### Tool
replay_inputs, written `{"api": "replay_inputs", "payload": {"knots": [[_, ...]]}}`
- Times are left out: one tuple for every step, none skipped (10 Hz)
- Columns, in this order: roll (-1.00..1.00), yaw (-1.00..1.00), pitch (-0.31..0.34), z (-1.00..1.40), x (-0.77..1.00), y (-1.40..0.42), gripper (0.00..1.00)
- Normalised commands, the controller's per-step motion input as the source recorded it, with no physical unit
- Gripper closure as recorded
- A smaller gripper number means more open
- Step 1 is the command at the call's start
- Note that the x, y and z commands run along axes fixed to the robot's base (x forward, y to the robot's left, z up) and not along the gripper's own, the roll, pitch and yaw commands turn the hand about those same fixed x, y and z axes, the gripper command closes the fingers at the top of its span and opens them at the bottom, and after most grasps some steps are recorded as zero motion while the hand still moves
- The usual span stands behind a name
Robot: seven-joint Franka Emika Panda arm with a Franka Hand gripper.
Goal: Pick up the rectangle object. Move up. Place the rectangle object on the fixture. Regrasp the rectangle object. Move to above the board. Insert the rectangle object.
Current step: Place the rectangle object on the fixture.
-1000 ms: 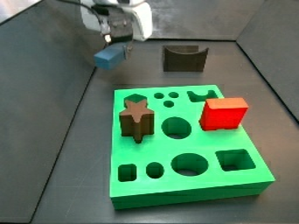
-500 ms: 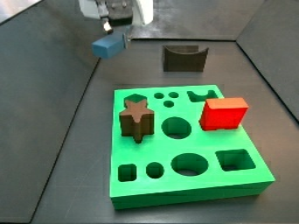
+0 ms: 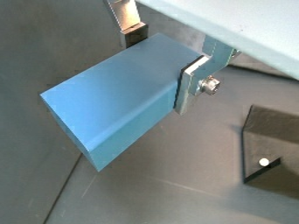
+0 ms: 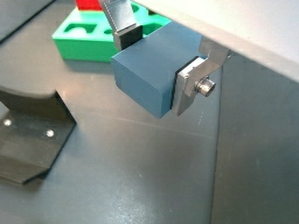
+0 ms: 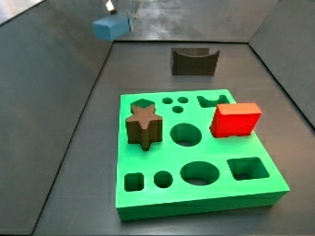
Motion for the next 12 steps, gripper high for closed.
{"api": "replay_inputs", "payload": {"knots": [[0.05,-0.02,0.048,0.79,-0.02,0.02,1.00],[0.06,-0.02,0.058,0.58,-0.01,0.02,1.00],[0.06,-0.01,0.068,0.43,0.00,0.02,1.00],[0.07,-0.01,0.076,0.33,0.00,0.02,1.00],[0.00,1.00,0.178,0.07,1.00,-0.03,1.00],[0.00,1.00,0.196,0.03,1.00,-0.03,1.00],[0.00,1.00,0.225,0.04,1.00,-0.03,1.00],[0.00,1.00,0.252,0.04,1.00,-0.03,1.00],[-0.01,0.95,0.292,0.03,1.00,-0.03,1.00],[-0.02,0.63,0.241,0.03,1.00,-0.03,1.00],[-0.02,0.40,0.201,0.03,1.00,-0.03,1.00],[-0.02,0.30,0.179,0.03,1.00,-0.03,1.00]]}}
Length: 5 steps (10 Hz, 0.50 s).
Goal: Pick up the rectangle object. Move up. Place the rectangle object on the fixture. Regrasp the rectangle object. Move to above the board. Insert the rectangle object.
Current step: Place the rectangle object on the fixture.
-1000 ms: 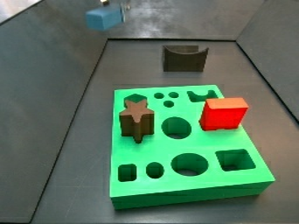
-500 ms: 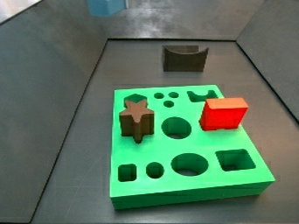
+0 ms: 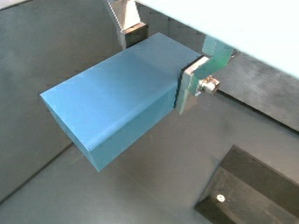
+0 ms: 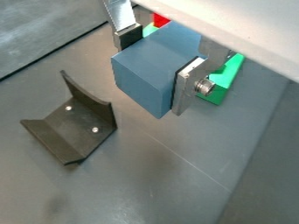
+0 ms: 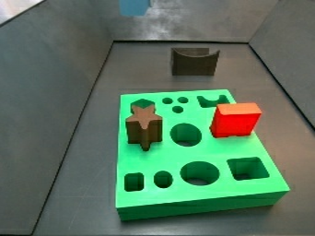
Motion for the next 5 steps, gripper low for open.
{"api": "replay_inputs", "payload": {"knots": [[-0.03,0.17,0.150,0.02,1.00,-0.02,1.00],[-0.03,0.10,0.148,0.02,1.00,-0.02,1.00],[-0.03,0.07,0.150,0.02,1.00,-0.02,1.00],[-0.04,0.06,0.150,0.02,1.00,-0.02,1.00],[-0.04,0.05,0.144,0.02,1.00,-0.02,1.00]]}}
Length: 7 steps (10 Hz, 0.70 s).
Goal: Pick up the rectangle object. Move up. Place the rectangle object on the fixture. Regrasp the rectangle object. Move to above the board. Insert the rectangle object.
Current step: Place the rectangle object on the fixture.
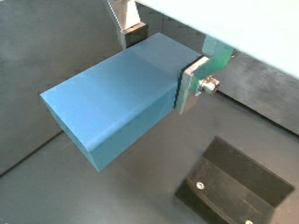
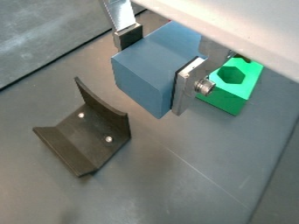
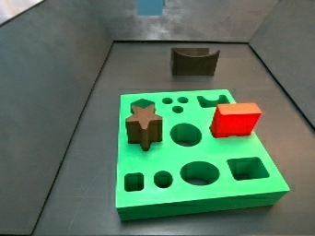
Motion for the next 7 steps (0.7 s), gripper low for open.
{"api": "replay_inputs", "payload": {"knots": [[-0.05,0.04,0.149,0.02,1.00,-0.02,1.00],[-0.05,0.04,0.157,0.02,1.00,-0.02,1.00],[-1.00,0.16,0.091,-0.05,1.00,0.59,1.00],[-1.00,0.15,0.089,-0.06,1.00,0.62,1.00],[-1.00,0.12,0.099,-0.05,1.00,0.58,1.00],[-1.00,0.09,0.131,-0.03,1.00,0.46,1.00],[-1.00,0.08,0.150,-0.03,1.00,0.39,1.00]]}}
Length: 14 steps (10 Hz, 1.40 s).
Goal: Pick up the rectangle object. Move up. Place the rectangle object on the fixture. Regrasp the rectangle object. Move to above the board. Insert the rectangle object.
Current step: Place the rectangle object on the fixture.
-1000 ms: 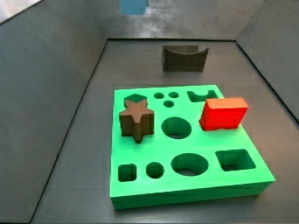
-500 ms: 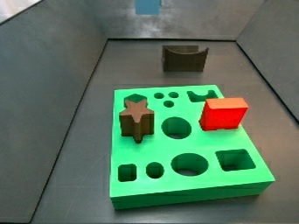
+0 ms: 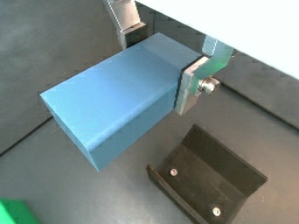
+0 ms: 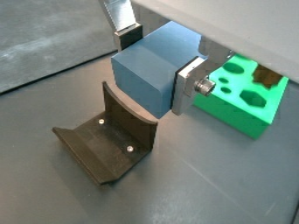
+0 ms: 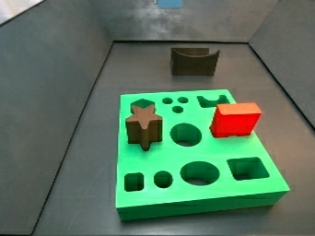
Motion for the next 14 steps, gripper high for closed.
{"api": "replay_inputs", "payload": {"knots": [[-1.00,0.05,0.179,-0.03,1.00,0.26,1.00],[-1.00,0.03,0.189,-0.03,1.00,0.22,1.00],[-0.99,-0.01,0.212,-0.02,1.00,0.16,1.00],[-0.83,-0.04,0.195,-0.02,0.99,0.14,1.00],[-0.67,-0.07,0.172,-0.02,0.93,0.11,1.00],[-0.46,-0.09,0.142,-0.02,0.84,0.08,1.00],[-0.31,-0.10,0.125,-0.02,0.77,0.07,1.00],[-0.23,-0.10,0.104,-0.01,0.70,0.05,1.00],[-0.19,-0.09,0.085,-0.01,0.58,0.05,1.00],[-0.18,-0.09,0.079,-0.01,0.50,0.05,1.00],[-0.17,-0.08,0.080,-0.01,0.42,0.04,1.00],[-0.16,-0.07,0.078,-0.01,0.35,0.04,1.00],[-0.16,-0.06,0.084,-0.01,0.26,0.04,1.00],[-0.16,-0.05,0.094,-0.01,0.20,0.04,1.00]]}}
